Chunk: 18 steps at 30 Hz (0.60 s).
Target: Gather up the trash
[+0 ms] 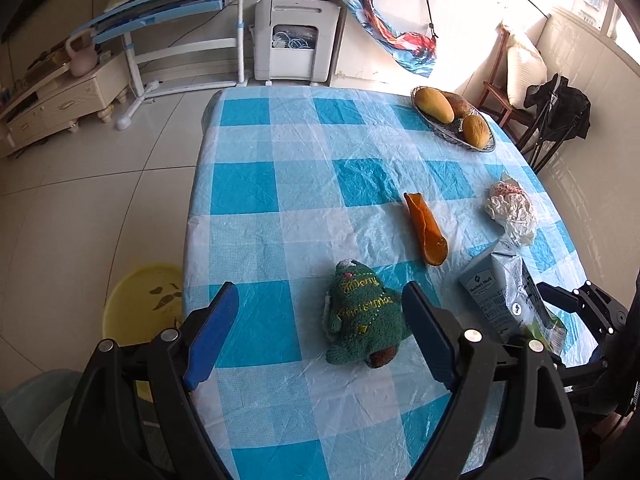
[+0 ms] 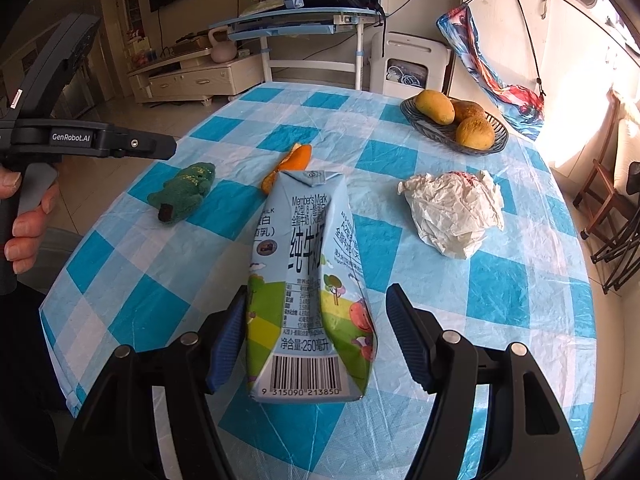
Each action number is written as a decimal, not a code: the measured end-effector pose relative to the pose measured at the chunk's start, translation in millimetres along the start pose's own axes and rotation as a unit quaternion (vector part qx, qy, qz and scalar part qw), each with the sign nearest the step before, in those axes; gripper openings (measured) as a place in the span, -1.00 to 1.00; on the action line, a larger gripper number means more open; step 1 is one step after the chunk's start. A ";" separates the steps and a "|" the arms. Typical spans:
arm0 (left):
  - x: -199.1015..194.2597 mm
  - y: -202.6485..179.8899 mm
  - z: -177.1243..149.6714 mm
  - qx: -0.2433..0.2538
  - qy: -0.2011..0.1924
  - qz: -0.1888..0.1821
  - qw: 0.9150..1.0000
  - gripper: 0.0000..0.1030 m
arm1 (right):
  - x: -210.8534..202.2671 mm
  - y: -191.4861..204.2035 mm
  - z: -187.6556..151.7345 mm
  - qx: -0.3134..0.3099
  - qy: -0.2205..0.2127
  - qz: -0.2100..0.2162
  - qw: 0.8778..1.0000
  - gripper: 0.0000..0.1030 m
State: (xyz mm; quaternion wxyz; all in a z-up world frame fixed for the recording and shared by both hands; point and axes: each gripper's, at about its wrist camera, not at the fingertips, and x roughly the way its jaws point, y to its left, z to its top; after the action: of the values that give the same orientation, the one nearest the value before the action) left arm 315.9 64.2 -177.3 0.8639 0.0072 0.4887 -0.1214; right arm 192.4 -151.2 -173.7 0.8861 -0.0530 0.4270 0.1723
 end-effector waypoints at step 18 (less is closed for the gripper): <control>21.9 -49.6 -5.6 0.121 0.025 -0.011 0.992 -0.44 | 5.1 -2.2 5.9 -0.014 -0.002 0.017 1.000 0.15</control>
State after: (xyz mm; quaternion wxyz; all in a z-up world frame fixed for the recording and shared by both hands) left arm 311.2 12.4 -193.5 0.8429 0.1094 0.4917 -0.1893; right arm 200.4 -150.5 -174.1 0.8829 -0.0574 0.4241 0.1932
